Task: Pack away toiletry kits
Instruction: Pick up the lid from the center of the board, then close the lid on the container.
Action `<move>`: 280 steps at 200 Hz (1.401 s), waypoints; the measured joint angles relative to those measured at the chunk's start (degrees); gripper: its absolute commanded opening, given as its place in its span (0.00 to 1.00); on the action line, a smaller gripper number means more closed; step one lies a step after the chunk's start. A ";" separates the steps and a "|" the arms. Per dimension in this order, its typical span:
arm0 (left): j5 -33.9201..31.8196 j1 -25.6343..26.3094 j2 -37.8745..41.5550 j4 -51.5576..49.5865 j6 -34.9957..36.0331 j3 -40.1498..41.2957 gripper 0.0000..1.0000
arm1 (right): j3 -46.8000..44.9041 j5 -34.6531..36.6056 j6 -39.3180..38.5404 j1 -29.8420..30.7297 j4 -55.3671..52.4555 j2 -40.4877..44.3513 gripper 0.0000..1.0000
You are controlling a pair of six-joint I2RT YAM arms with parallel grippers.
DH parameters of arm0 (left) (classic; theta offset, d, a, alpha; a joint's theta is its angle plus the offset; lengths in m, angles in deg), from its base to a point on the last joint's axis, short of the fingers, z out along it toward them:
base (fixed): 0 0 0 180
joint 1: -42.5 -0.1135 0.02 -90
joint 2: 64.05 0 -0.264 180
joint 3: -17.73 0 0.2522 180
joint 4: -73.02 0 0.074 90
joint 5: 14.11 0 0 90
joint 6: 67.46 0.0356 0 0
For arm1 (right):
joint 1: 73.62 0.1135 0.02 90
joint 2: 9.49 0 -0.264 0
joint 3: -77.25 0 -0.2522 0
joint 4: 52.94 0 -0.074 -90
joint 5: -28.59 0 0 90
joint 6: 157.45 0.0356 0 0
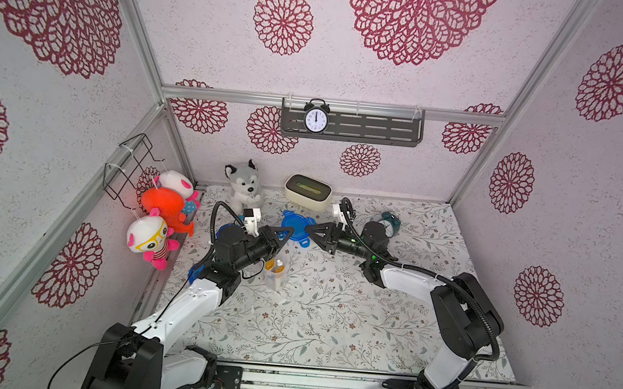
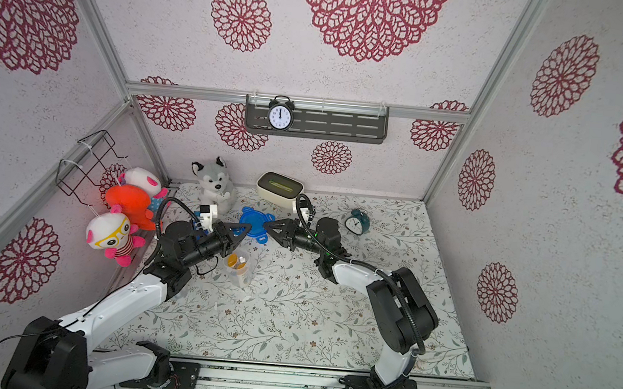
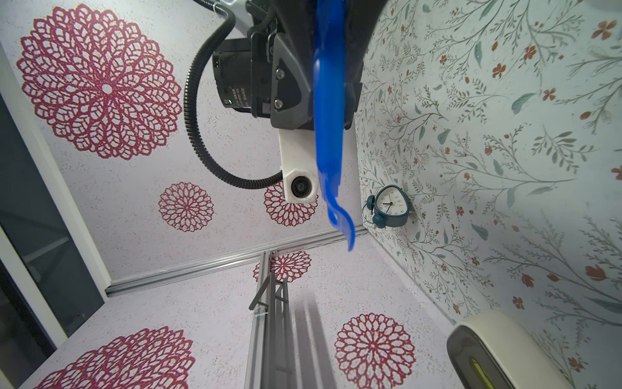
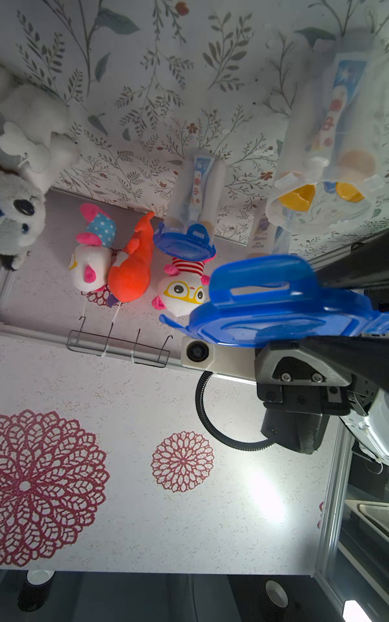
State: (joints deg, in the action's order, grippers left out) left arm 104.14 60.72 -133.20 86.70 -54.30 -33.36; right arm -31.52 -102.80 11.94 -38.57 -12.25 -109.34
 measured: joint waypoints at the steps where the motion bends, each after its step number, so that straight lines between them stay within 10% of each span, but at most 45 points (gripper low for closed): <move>1: 0.02 0.00 -0.07 0.15 -0.07 0.00 0.00 | 0.00 0.04 0.15 0.00 0.04 0.00 0.19; 32: 0.72 -0.17 -0.63 1.97 -0.98 0.44 0.11 | 0.17 0.39 0.26 -0.07 0.28 -0.02 0.08; 51: 1.05 -0.39 0.02 0.92 0.07 0.85 0.41 | 0.31 -0.48 -0.28 -0.20 -0.55 -0.02 0.05; 88: -0.50 -1.73 8.00 -14.40 8.22 0.70 0.67 | 0.35 -1.33 -4.13 -0.68 -5.49 0.00 0.04; 191: -14.86 -7.30 17.97 -61.64 30.86 -14.34 0.71 | 2.91 -8.96 -13.84 -0.63 -21.24 1.27 0.06; 280: -14.45 -7.10 16.35 -68.08 37.64 -13.38 0.68 | 14.67 -14.86 -27.71 0.87 -39.89 -4.39 0.06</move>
State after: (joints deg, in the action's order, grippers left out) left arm 89.69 53.61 -116.85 18.61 -16.66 -46.73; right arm -16.85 -117.66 -15.77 -37.69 -52.14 -113.73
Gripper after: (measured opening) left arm 0.684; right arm 0.106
